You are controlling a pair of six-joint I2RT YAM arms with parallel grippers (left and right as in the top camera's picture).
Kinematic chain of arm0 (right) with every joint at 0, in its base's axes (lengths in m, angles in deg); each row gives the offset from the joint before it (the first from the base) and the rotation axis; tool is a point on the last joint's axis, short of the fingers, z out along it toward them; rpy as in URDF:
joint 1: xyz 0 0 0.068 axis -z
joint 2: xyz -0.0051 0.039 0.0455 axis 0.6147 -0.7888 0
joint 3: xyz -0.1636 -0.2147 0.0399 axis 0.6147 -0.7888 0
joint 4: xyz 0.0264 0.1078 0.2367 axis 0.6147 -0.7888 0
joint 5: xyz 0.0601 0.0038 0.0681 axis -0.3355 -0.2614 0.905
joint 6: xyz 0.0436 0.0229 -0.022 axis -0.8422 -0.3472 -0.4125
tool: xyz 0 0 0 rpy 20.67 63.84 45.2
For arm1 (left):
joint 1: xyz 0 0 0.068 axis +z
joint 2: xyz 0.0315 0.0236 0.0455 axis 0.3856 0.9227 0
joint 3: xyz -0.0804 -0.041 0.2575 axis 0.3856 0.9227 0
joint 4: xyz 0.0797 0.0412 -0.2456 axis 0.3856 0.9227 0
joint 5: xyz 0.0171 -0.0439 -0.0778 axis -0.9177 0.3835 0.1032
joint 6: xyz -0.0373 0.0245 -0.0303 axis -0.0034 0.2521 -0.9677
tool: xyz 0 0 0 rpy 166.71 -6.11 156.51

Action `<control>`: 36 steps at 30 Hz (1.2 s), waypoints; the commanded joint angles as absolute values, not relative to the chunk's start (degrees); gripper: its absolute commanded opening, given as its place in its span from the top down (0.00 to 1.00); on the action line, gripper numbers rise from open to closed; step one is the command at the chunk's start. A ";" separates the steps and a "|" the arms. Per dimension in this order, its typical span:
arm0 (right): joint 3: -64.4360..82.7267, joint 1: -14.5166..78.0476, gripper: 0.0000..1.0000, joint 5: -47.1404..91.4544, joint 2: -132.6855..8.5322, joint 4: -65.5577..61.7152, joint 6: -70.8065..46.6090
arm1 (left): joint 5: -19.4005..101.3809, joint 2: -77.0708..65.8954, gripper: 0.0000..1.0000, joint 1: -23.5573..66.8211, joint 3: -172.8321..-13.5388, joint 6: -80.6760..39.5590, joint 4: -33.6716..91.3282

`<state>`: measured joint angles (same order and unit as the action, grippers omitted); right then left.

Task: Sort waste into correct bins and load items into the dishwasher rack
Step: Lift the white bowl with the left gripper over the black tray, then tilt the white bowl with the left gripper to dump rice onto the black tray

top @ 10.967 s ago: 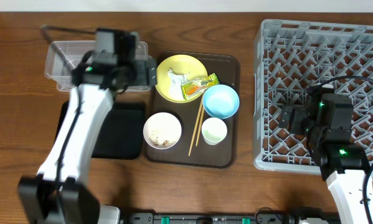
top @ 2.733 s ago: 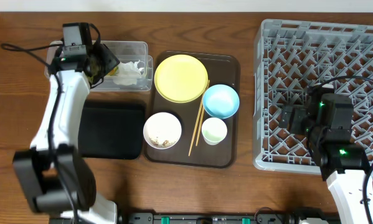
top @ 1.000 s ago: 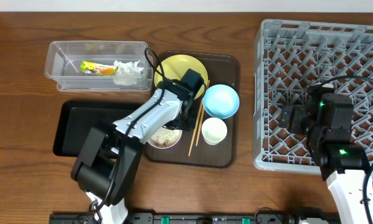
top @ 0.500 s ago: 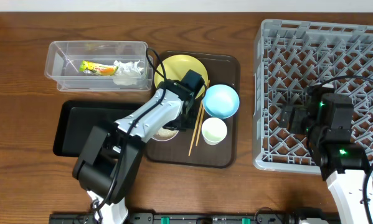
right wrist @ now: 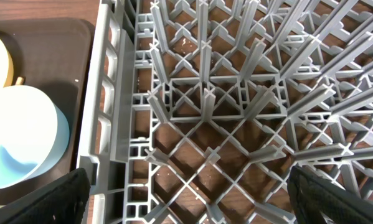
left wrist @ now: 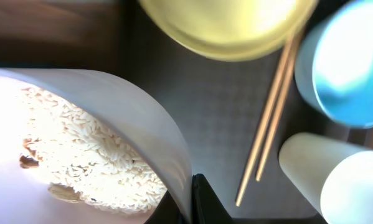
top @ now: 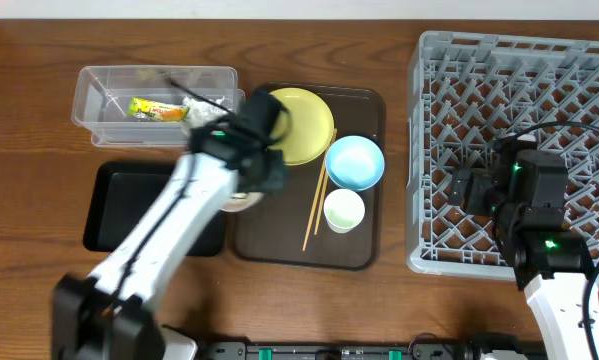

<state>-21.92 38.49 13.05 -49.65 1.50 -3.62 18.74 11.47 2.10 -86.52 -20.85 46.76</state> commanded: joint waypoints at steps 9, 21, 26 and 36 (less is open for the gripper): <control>-20.70 37.85 0.01 13.08 -49.45 1.39 -3.05 | 43.63 11.87 0.94 25.58 -84.14 -9.38 47.70; -20.70 37.85 0.01 13.08 -49.45 1.46 -3.05 | 80.99 23.54 0.94 46.17 -77.69 6.69 47.29; -20.70 37.85 0.01 13.08 -49.45 1.46 -3.05 | 95.00 29.61 0.94 51.08 -77.27 7.74 47.77; -20.70 37.85 0.01 13.08 -49.45 1.46 -3.05 | 103.50 31.41 0.94 54.69 -77.27 0.37 51.33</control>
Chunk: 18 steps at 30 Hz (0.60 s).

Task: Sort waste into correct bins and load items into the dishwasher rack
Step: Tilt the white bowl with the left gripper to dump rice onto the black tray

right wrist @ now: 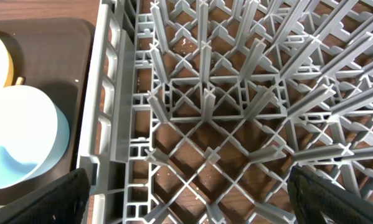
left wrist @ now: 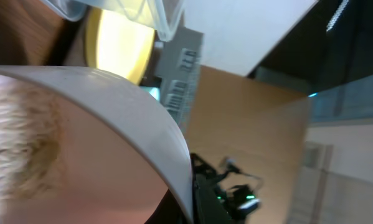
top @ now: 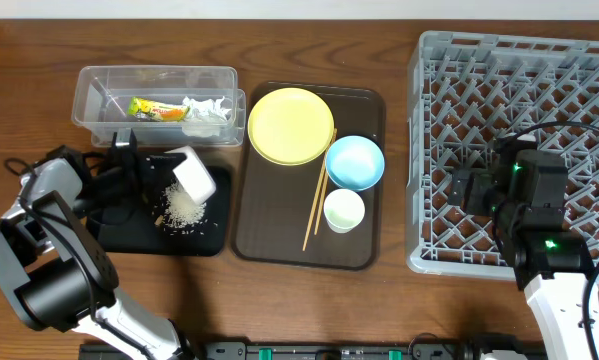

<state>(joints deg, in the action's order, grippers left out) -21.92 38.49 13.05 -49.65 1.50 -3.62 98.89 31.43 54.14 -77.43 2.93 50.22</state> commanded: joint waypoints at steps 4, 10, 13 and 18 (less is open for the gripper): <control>-20.70 37.85 0.01 13.08 -49.45 1.46 -3.03 | 103.50 31.41 0.94 54.76 -77.27 -0.09 52.07; -20.70 37.85 0.01 13.08 -49.45 1.46 -3.03 | 103.50 31.41 0.94 54.76 -77.27 -0.09 52.20; -20.70 37.85 0.01 13.08 -49.45 1.46 -3.03 | 103.50 31.41 0.94 54.76 -77.27 -0.09 52.25; -20.70 37.85 0.01 13.08 -49.45 1.46 -3.03 | 103.50 31.41 0.94 54.76 -77.27 -0.99 52.23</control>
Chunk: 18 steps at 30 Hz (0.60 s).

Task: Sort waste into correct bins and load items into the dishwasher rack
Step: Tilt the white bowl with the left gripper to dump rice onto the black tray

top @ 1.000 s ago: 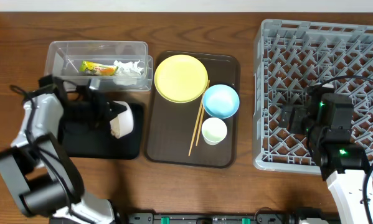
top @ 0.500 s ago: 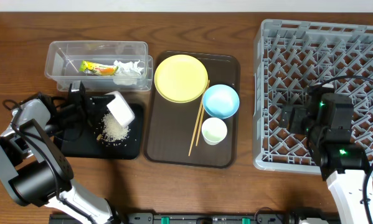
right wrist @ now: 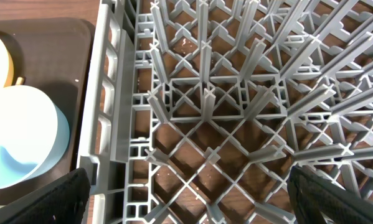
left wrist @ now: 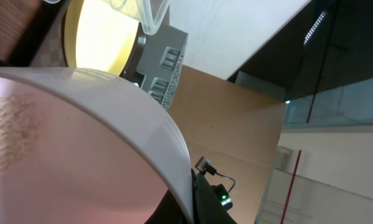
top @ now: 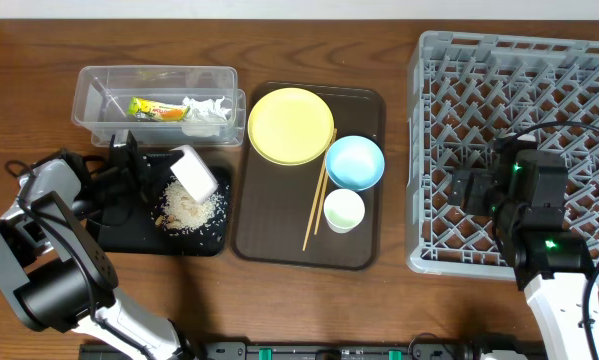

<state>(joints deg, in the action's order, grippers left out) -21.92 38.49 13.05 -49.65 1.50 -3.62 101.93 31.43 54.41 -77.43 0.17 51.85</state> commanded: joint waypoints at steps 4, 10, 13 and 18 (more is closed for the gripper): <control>-20.70 37.85 0.01 13.08 -49.45 1.48 -3.05 | 101.05 31.41 0.94 54.78 -77.27 -1.27 51.99; -20.70 37.85 0.01 13.08 -49.45 1.48 -3.03 | 92.51 31.41 0.94 54.78 -77.30 -7.13 50.67; -20.70 37.85 0.01 13.08 -49.45 1.48 -3.05 | 101.99 31.41 0.94 54.76 -77.30 -0.77 48.58; -20.70 37.85 0.01 13.08 -49.45 1.48 -3.05 | 100.62 31.38 0.94 54.76 -77.38 -0.24 47.00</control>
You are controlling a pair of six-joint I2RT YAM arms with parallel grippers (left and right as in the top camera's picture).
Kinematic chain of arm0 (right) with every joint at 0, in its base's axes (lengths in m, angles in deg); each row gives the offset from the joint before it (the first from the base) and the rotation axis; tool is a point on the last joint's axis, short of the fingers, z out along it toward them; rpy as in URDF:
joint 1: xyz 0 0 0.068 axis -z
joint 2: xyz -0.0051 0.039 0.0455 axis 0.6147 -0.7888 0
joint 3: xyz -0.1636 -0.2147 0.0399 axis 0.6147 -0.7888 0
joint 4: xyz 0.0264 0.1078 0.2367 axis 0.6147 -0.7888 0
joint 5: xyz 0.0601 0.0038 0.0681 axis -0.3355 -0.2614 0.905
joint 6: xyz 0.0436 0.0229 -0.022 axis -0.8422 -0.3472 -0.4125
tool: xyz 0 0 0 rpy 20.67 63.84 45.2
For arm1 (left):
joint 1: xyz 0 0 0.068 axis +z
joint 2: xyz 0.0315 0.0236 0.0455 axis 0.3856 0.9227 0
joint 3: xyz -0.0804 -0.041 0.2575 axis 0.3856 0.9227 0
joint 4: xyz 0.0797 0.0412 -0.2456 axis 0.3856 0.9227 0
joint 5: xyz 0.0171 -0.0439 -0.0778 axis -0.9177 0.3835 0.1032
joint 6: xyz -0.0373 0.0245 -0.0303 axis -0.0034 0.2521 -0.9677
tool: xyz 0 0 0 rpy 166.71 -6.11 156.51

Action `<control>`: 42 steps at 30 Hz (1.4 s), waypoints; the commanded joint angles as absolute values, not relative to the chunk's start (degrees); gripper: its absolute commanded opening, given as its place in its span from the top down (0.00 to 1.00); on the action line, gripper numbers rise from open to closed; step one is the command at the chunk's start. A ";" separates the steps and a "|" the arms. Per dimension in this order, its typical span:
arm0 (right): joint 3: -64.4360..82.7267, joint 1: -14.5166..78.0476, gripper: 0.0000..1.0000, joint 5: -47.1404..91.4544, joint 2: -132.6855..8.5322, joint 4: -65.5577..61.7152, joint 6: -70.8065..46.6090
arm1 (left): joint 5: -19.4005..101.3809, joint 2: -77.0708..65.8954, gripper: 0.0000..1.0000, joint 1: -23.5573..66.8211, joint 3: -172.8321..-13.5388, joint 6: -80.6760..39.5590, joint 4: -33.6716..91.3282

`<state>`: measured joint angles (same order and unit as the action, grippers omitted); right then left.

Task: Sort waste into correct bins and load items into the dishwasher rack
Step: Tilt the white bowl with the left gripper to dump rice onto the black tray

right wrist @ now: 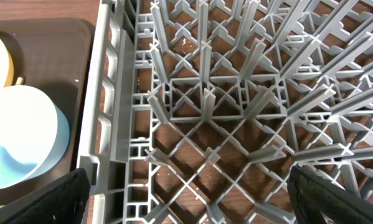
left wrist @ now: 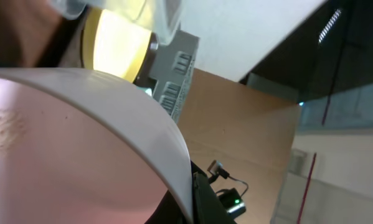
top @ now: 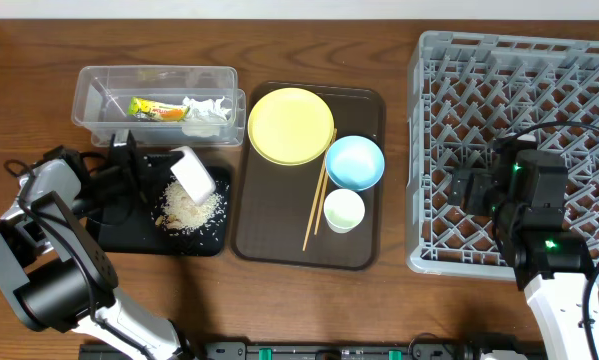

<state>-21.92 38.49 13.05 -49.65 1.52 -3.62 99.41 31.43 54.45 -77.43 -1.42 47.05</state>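
Observation:
My left gripper [top: 157, 172] is shut on the rim of a white bowl [top: 193, 173]. It holds the bowl tipped on its side over the black tray [top: 114, 235]. A pile of rice [top: 187, 208] lies on that tray under the bowl. In the left wrist view the bowl [left wrist: 80, 143] fills the frame, its inside nearly bare, its rim pinched at my left gripper [left wrist: 191, 190]. My right gripper [right wrist: 189, 199] stands open over the left part of the grey dishwasher rack [top: 579, 80], holding nothing.
The brown tray [top: 279, 240] carries a yellow plate [top: 290, 125], a blue bowl [top: 354, 162], a white cup [top: 344, 211] and chopsticks [top: 316, 205]. A clear bin [top: 109, 100] with wrappers stands behind the black tray.
The left wrist view has shifted slightly. The bowl stays tipped over the black tray and the rice pile looks the same. The right arm has not moved.
First my left gripper held the bowl, full of rice, at the brown tray's left edge. Then the bowl was tipped over the black tray with rice lying below it. The pile grew, and the bowl's inside now looks nearly bare. The right gripper stayed open over the rack.

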 commanded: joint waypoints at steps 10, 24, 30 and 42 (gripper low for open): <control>-20.70 37.85 0.01 13.08 -49.45 1.48 -3.03 | 103.54 31.32 0.94 54.73 -77.43 1.94 46.54; -20.70 37.85 0.01 13.08 -49.45 1.48 -3.03 | 96.20 31.12 0.94 54.87 -77.45 -7.06 46.52; -20.70 37.85 0.01 13.08 -49.45 1.48 -3.03 | 100.90 30.36 0.94 54.49 -77.82 7.76 46.13; -20.70 37.85 0.01 13.08 -49.45 1.54 -3.03 | 95.00 30.29 0.94 54.25 -77.80 5.05 46.50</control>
